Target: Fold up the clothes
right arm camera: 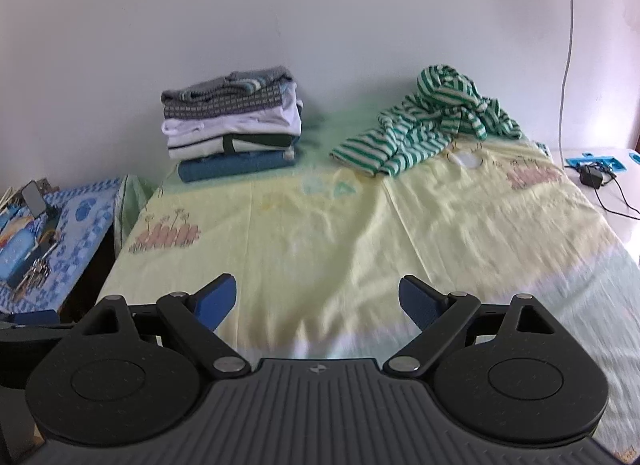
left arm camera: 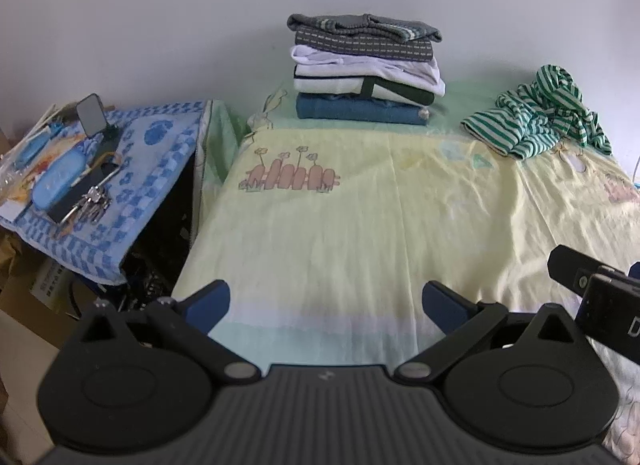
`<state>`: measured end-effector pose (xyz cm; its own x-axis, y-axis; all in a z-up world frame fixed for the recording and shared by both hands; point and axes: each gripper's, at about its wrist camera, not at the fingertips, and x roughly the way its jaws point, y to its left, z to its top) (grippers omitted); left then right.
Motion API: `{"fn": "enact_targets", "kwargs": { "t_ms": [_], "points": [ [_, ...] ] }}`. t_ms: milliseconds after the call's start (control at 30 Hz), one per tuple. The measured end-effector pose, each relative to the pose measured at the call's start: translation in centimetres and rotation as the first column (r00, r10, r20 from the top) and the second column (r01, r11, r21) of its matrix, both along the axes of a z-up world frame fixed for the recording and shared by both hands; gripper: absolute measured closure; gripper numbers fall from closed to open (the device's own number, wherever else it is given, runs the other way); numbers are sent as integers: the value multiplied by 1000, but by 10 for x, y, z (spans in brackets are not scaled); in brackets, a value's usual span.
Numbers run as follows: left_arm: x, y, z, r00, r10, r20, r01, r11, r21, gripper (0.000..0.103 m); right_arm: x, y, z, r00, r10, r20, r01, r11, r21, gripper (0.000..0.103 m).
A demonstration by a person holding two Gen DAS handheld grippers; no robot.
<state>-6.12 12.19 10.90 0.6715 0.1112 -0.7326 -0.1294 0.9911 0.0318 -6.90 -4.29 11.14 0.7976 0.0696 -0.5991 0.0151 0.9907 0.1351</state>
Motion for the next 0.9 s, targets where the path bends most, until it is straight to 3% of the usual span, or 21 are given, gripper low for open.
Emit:
{"fn": "enact_targets", "kwargs": {
  "t_ms": [300, 567, 900],
  "points": [
    [7, -6, 5, 999, -12, 30, 10, 998, 57, 1, 6, 11, 14, 998, 33, 60, -32, 999, -24, 12],
    [29, 7, 3, 1000, 2, 11, -3, 1000, 17, 1, 32, 15, 15, 998, 40, 39, -40, 999, -3, 12],
    [36, 9, 1, 1000, 7, 4, -7, 1000, 25, 1, 41, 15, 12, 999, 24, 29, -24, 1000, -5, 12]
  ]
}}
